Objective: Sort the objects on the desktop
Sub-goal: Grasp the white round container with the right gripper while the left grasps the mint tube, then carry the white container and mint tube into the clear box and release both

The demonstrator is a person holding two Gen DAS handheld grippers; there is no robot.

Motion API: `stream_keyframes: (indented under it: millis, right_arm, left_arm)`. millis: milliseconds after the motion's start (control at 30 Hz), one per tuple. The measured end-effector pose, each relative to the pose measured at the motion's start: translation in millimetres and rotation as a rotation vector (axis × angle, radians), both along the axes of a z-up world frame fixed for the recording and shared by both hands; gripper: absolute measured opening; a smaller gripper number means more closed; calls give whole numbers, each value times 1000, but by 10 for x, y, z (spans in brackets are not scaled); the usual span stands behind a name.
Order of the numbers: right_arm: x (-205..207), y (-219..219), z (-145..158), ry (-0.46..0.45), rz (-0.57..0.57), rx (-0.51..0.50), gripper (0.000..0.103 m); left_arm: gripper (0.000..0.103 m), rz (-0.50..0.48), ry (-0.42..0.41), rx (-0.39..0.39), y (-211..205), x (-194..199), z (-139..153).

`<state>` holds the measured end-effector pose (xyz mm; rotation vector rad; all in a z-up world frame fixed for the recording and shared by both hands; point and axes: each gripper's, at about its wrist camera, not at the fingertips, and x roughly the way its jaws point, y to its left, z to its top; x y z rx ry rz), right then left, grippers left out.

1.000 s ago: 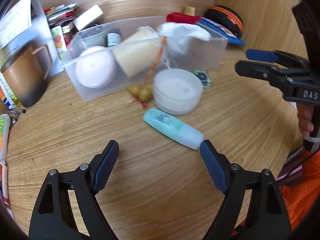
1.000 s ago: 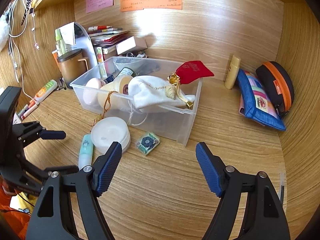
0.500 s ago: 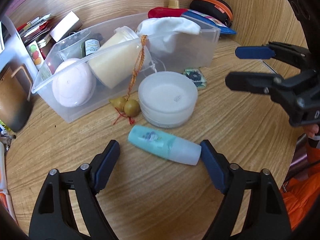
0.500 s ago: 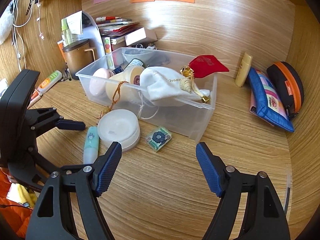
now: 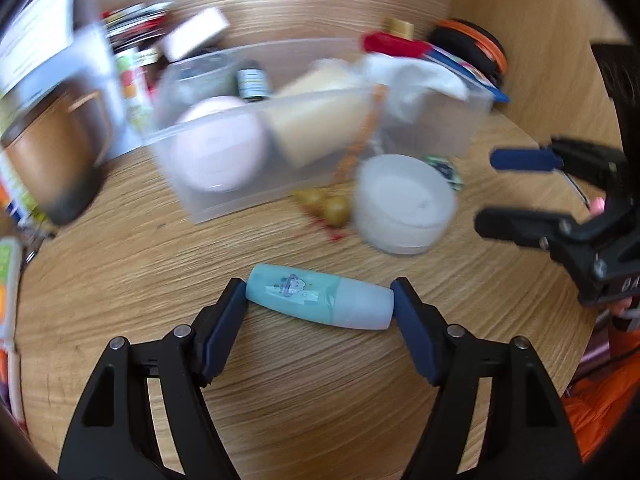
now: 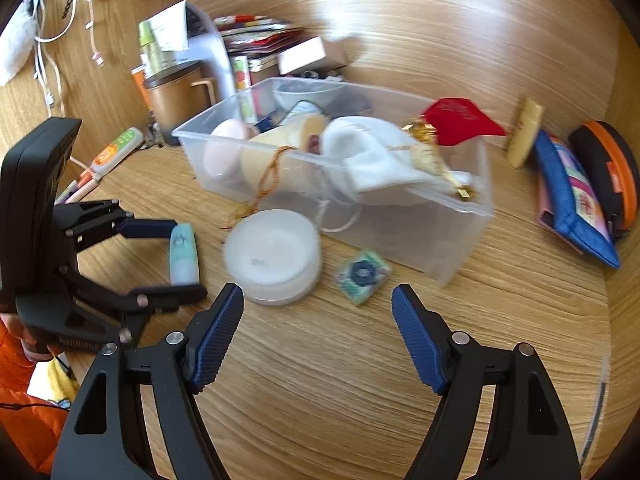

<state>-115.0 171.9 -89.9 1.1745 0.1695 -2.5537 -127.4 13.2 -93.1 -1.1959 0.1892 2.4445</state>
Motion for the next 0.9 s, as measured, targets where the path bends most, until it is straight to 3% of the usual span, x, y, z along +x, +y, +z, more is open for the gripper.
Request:
stream_keyframes:
  millis: [300, 633, 900]
  right_arm:
    - [-149, -340, -160, -81, 62, -28, 74]
    - [-377, -420, -245, -114, 30, -16, 73]
    - [-389, -507, -266, -82, 19, 29, 63]
  left_arm:
    - [73, 149, 44, 67, -496, 35, 125]
    - [73, 163, 56, 123, -600, -38, 142]
    - [73, 156, 55, 144, -617, -25, 135]
